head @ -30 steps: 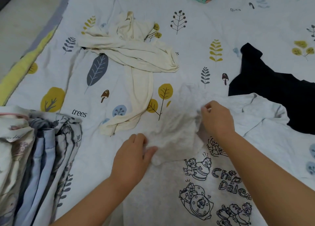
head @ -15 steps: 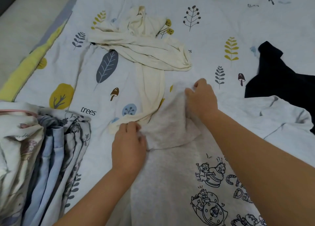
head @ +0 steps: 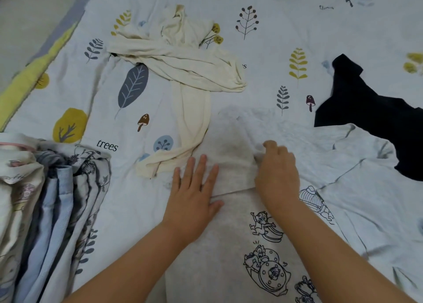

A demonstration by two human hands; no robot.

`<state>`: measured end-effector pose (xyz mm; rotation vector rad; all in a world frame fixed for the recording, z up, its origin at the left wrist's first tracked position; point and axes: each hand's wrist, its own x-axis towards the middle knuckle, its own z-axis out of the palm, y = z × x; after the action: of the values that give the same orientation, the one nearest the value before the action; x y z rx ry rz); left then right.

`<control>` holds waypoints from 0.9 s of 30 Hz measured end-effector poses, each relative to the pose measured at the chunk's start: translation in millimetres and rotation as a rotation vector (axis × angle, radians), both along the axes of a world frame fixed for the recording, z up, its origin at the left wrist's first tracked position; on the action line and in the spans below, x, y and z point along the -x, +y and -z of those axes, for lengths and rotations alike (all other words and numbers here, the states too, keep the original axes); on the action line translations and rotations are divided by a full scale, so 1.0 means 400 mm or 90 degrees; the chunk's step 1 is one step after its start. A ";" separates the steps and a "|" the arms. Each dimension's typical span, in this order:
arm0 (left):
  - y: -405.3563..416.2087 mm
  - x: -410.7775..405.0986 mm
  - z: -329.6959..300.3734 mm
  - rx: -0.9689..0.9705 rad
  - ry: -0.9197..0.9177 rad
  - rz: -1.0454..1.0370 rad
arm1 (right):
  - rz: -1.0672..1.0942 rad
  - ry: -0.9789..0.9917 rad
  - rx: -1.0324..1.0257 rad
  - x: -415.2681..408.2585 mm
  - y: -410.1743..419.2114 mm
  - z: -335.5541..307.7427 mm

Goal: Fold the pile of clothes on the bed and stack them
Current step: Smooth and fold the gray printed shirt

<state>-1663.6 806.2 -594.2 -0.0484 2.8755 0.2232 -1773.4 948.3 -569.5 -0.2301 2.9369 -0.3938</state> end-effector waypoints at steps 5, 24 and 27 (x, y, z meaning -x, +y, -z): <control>0.004 -0.026 0.016 0.033 -0.062 -0.010 | -0.309 -0.092 -0.099 -0.076 -0.009 0.043; 0.036 -0.347 -0.100 -0.187 -0.013 -0.507 | 0.168 -0.134 -0.009 -0.418 0.463 -0.091; 0.057 -0.401 -0.095 -0.235 -0.128 -0.550 | 0.278 -0.202 -0.019 -0.517 0.527 -0.077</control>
<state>-1503.3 829.0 -556.4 -1.1595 2.3837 0.8349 -1566.7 1159.2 -538.7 0.4442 2.6557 -0.3976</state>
